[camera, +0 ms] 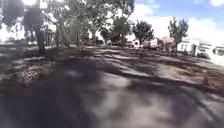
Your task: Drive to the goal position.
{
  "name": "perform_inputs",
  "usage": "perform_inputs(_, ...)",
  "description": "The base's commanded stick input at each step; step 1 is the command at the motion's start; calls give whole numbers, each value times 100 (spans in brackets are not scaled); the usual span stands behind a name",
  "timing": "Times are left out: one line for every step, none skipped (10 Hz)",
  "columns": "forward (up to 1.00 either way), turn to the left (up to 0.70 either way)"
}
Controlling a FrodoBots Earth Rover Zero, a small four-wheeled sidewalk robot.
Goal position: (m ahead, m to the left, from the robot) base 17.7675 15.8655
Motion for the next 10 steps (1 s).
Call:
perform_inputs(100,0)
perform_inputs(100,0)
perform_inputs(100,0)
perform_inputs(100,0)
perform_inputs(100,0)
perform_inputs(100,0)
perform_inputs(100,0)
perform_inputs(100,0)
perform_inputs(100,0)
perform_inputs(100,0)
